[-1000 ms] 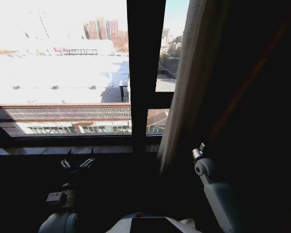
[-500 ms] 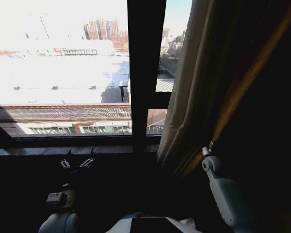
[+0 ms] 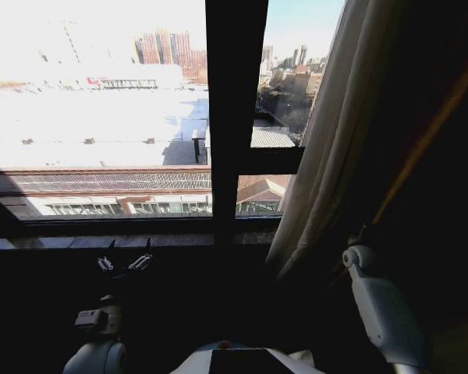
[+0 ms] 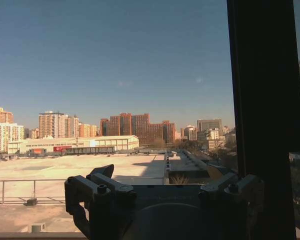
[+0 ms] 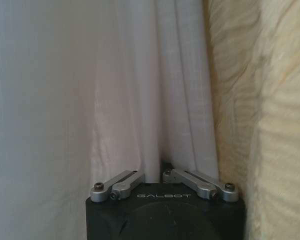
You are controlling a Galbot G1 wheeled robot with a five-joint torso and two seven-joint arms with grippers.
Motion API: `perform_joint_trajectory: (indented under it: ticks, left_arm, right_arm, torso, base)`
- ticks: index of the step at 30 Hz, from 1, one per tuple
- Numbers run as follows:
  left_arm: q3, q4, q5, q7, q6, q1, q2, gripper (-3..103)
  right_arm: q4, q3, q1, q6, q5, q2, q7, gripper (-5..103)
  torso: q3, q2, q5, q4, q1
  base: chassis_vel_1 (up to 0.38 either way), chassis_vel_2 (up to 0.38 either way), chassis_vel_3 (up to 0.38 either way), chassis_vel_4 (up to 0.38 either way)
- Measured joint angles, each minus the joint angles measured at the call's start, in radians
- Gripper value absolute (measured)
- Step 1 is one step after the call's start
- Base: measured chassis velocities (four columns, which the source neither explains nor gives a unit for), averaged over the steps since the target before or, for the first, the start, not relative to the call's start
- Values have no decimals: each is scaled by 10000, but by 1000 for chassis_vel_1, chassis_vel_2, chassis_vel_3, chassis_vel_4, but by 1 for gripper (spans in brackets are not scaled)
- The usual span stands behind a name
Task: Open the curtains by pulling them apart, changing their state from closed to fully open.
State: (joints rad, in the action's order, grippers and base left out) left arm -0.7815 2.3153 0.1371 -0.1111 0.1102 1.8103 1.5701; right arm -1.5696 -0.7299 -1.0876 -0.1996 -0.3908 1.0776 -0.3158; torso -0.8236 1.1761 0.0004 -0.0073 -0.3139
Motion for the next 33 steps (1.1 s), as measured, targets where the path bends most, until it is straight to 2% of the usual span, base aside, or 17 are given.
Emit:
perform_joint_trajectory:
  ticks: [1,2,4,6,10,13,15,16,18,20,21,22,23,25,26,27,33]
  left_arm:
    - [0,0,0,0,0,0,0,100]
    - [-2,0,-2,8,0,3,4,100]
    - [2,12,-4,5,1,-1,12,100]
    - [1,16,-5,5,-2,-2,12,100]
    - [-39,14,-6,6,-51,-20,11,100]
    - [-60,-41,-4,9,-60,-30,-9,100]
    - [-72,-104,-1,10,-63,-41,-33,100]
    - [-72,-104,-1,10,-63,-41,-33,100]
    - [-73,-134,6,10,-66,-63,-63,100]
    - [-72,-137,12,10,-68,-69,-69,100]
    - [-66,-143,42,10,-84,-100,-99,100]
    - [-57,-147,56,11,-92,-118,-108,100]
    - [-57,-147,56,11,-92,-118,-108,100]
    - [-31,-170,80,10,-105,-156,-129,100]
    - [-20,-184,87,11,-106,-164,-146,100]
    - [-9,-191,99,11,-107,-165,-174,100]
    - [-34,-202,213,9,-108,-179,-333,100]
  right_arm:
    - [0,0,0,0,0,0,0,1]
    - [-142,31,-151,-14,0,22,130,7]
    - [-763,151,-614,-19,-17,71,460,17]
    - [-992,216,-786,-33,-34,90,564,17]
    - [-2605,703,-1878,-165,-128,184,968,38]
    - [-3342,899,-2325,-238,-145,282,998,44]
    - [-4040,1035,-2729,-355,-171,382,996,55]
    - [-4040,1035,-2729,-355,-171,382,996,55]
    - [-4862,1187,-3203,-479,-218,476,934,66]
    - [-5062,1222,-3323,-497,-220,494,912,66]
    - [-5677,1313,-3686,-530,-207,562,812,77]
    - [-5932,1354,-3882,-536,-174,606,774,82]
    - [-5932,1354,-3882,-536,-174,606,774,82]
    - [-6288,1411,-4256,-537,228,733,831,93]
    - [-6359,1425,-4426,-506,626,797,970,93]
    - [-6380,1448,-4550,-408,1041,869,1072,97]
    - [-6362,1618,-4628,-169,1674,1109,1016,100]
  torso:
    - [0,0,0,0,0]
    - [-3,-3,16,-10,-1]
    - [-3,-3,3,-8,-2]
    - [-3,-3,4,-8,-1]
    - [0,-1,-4,-4,0]
    - [1,-1,-3,-4,0]
    - [0,-1,-4,-3,0]
    - [0,-1,-4,-3,0]
    - [0,-2,-3,-2,0]
    - [0,-2,-3,-3,0]
    - [1,0,-4,-3,0]
    - [1,0,-4,-2,1]
    - [1,0,-4,-2,1]
    - [1,1,-4,-3,0]
    - [1,1,-4,-5,0]
    - [1,1,-3,-5,0]
    - [1,1,-1,-1,-1]
  base:
    - [0,0,0,0]
    - [0,0,0,0]
    - [0,0,0,0]
    - [0,0,0,0]
    - [0,0,0,0]
    - [0,0,0,0]
    - [0,0,0,0]
    - [0,0,0,0]
    - [0,0,0,0]
    - [0,0,0,0]
    - [0,0,0,0]
    - [0,0,0,0]
    - [0,0,0,0]
    - [0,0,0,0]
    - [0,0,0,0]
    - [0,0,0,0]
    - [0,0,0,0]
